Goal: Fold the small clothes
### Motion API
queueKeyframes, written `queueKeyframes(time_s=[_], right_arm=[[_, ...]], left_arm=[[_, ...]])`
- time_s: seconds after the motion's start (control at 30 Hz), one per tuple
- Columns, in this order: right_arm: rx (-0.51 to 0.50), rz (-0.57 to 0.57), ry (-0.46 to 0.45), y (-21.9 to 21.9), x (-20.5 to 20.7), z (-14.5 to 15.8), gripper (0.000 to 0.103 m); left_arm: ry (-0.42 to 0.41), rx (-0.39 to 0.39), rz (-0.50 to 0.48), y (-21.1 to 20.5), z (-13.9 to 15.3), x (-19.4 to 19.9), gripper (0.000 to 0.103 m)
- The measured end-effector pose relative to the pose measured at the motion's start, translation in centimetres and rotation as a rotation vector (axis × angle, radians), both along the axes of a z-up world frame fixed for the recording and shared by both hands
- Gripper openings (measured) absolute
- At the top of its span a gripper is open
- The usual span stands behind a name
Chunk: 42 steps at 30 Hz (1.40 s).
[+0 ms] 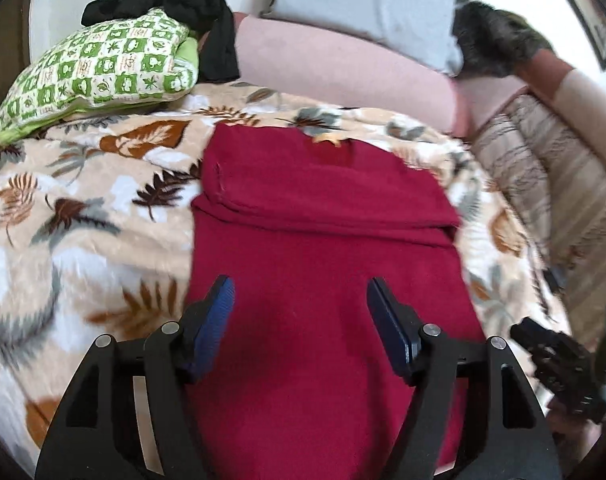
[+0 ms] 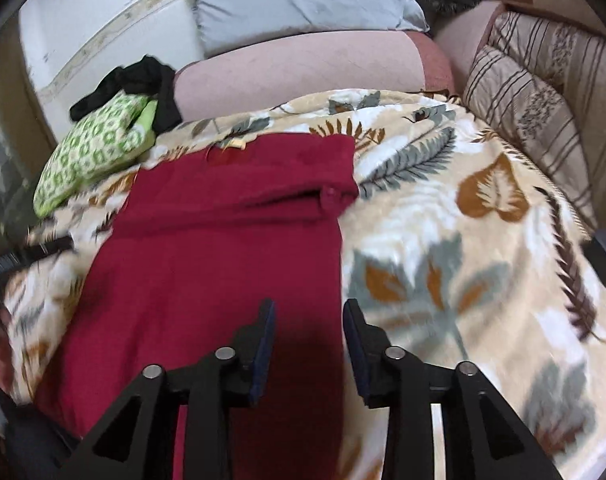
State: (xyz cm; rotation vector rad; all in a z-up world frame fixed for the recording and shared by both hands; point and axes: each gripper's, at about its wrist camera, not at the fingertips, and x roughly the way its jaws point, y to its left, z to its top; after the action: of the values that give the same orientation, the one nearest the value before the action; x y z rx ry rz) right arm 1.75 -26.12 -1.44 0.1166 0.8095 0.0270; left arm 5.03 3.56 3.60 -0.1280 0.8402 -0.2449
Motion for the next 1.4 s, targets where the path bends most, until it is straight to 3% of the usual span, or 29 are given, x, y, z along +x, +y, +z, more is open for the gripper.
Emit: queueKeyframes(time_s=[0.13,0.23,0.33,0.5,0.67,0.8,0.87,0.9,1.07,1.2,1.27,1.4], right_arm=[[0.071,-0.019,-0.001,-2.2,-4.8,-1.0,0.059],[0.184,-0.036,0.025,-4.0,-7.7,-2.2,0.061],[0.238,0.016,0.017,-4.1,-9.1,-2.7,0.061],[0.293,0.135,0.036,-2.4,-9.2,-3.4,0.060],[0.304,0.177,0.184,-0.5,-8.2,-6.2,0.054],[0.334,0.180,0.163,-0.5,-8.0,-6.2,0.051],[0.352,0.177,0.160,-0.7,-7.8,-6.2,0.036],[0.367,0.186,0.161,-0.6,-7.6,-6.2,0.034],[0.369,0.188,0.180,-0.5,-7.3,-6.5,0.032],[0.391,0.172,0.189,-0.9,-7.2,-6.9,0.032],[0.412,0.170,0.186,-1.0,-7.2,-7.0,0.035],[0.464,0.154,0.193,-1.3,-7.2,-7.3,0.037]], left_arm=[[-0.002,-0.015,0.006,1.8,-1.4,-4.0,0.069],[-0.028,0.006,0.059,4.1,-3.3,-7.0,0.069],[-0.021,0.003,0.091,5.5,-5.3,-8.8,0.069],[0.007,-0.074,0.148,7.6,-6.4,-9.3,0.069],[0.042,-0.154,0.183,9.3,-7.0,-8.9,0.069],[0.086,-0.209,0.158,9.2,-7.7,-8.9,0.069],[0.100,-0.215,0.145,8.9,-7.9,-8.9,0.069],[0.109,-0.216,0.134,8.7,-8.1,-8.8,0.069],[0.175,-0.220,0.072,7.3,-9.4,-8.2,0.069],[0.159,-0.243,0.051,7.1,-9.1,-8.4,0.068],[0.144,-0.247,0.055,7.3,-8.9,-8.5,0.051],[0.181,-0.258,0.093,8.0,-9.6,-8.2,0.035]])
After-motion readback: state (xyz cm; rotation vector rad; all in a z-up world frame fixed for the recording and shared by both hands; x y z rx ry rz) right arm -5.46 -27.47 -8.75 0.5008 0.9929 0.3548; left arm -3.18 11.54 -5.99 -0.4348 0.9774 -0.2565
